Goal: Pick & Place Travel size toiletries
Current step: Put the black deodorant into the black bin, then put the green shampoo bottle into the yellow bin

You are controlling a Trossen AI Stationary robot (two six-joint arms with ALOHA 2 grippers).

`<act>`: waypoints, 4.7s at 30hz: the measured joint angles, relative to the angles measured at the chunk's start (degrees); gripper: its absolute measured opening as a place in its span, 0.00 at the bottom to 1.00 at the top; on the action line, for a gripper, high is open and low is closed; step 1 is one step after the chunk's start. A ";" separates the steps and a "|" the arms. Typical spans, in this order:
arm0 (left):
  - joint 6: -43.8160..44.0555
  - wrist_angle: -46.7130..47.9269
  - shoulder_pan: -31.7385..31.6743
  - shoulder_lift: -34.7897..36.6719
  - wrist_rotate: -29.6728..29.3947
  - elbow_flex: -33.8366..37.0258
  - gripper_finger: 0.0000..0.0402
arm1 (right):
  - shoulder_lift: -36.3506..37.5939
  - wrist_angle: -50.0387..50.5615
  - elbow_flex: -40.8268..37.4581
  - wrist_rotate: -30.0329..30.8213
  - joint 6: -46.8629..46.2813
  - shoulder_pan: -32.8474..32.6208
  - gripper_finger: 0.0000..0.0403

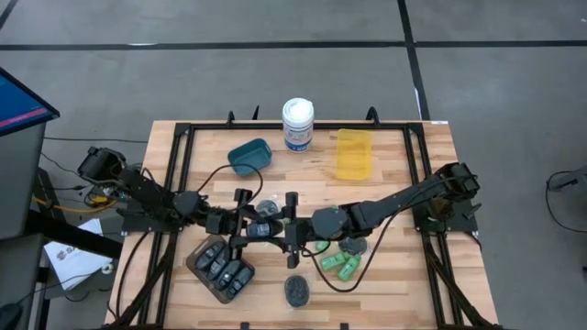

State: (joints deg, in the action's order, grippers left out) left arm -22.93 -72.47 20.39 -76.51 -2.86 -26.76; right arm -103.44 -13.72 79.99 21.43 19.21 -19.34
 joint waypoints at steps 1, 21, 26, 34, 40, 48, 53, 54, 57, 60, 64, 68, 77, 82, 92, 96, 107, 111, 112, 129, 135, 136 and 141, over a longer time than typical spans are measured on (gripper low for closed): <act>-0.02 0.00 0.05 0.00 -0.09 0.00 0.44 | 0.00 0.00 0.00 -0.04 -0.03 0.07 0.48; 7.75 29.39 7.59 12.19 -18.98 0.42 0.44 | 0.48 30.15 0.15 5.71 -17.45 -2.69 0.96; 22.36 48.88 13.00 18.97 -25.85 0.42 0.44 | 0.48 38.72 0.13 5.65 -23.80 -5.36 0.93; 52.40 68.15 21.01 23.23 -26.28 0.42 0.44 | 0.46 42.43 0.09 5.66 -27.88 -7.46 0.90; 65.88 76.79 25.18 22.14 -21.33 0.42 0.44 | 0.44 42.40 0.09 5.66 -28.29 -7.40 0.88; 69.92 80.64 26.61 17.46 -16.90 0.42 0.42 | 0.42 43.85 0.07 5.66 -30.90 -6.61 0.86; 69.93 80.63 26.59 15.93 -13.63 0.39 0.47 | 0.40 45.76 -2.17 5.64 -36.02 -5.21 0.87; 70.00 80.59 26.57 15.95 -13.14 0.40 0.48 | 0.34 46.37 -2.85 5.63 -37.04 -4.89 0.87; 71.21 80.55 26.59 16.45 -12.87 0.39 0.51 | 0.33 46.91 -5.66 5.64 -40.10 -3.91 0.87; 71.46 79.74 26.56 17.97 -12.18 0.39 0.55 | 0.31 48.78 -9.10 3.75 -43.21 -3.58 0.87; 71.37 77.25 26.53 21.48 -12.21 0.39 0.60 | 0.31 50.54 -12.05 -0.65 -46.17 -5.71 0.86; 67.45 73.78 26.52 25.28 -15.15 0.39 0.61 | 0.31 51.18 -14.12 -1.94 -46.08 -9.96 0.85; 49.01 63.60 26.52 30.70 -20.28 0.35 0.58 | 0.33 44.91 -18.67 -1.88 -44.77 -15.20 0.83; 46.88 63.04 26.51 30.75 -22.56 0.35 0.57 | -0.01 42.49 -19.43 -1.70 -44.77 -14.26 0.82; 47.52 62.97 26.52 30.49 -22.61 0.35 0.56 | -0.99 38.51 -19.47 -2.17 -41.25 -13.22 0.79; 47.57 62.97 26.52 30.49 -22.59 0.35 0.56 | -3.12 37.65 -19.61 -4.21 -41.69 -13.26 0.77; 47.35 62.90 26.52 30.49 -22.63 0.35 0.56 | -4.20 35.98 -19.26 -5.22 -41.70 -12.89 0.67; 47.29 63.00 26.52 30.49 -23.58 0.35 0.56 | -4.20 36.15 -19.30 -5.37 -41.23 -12.89 0.51; 47.27 62.97 26.51 30.49 -23.77 0.35 0.56 | -4.20 36.17 -19.30 -5.37 -41.11 -12.89 0.46; 42.76 63.04 26.46 30.49 -26.26 0.35 0.56 | -2.18 41.00 -8.37 -4.87 -24.50 -8.41 0.21; 40.86 63.02 26.46 30.49 -28.26 0.37 0.56 | -0.61 38.67 -5.82 0.12 -16.67 -2.37 0.21; 40.83 63.01 26.46 30.49 -28.74 0.37 0.56 | -0.15 38.67 -5.94 2.77 -15.70 -1.32 0.21; 40.71 63.15 26.46 30.49 -31.39 0.37 0.56 | 0.44 33.13 -6.02 13.71 -11.65 4.50 0.21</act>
State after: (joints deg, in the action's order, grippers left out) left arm 17.78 -9.32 46.85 -46.02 -34.26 -26.39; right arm -103.00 19.42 73.96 35.14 7.56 -14.84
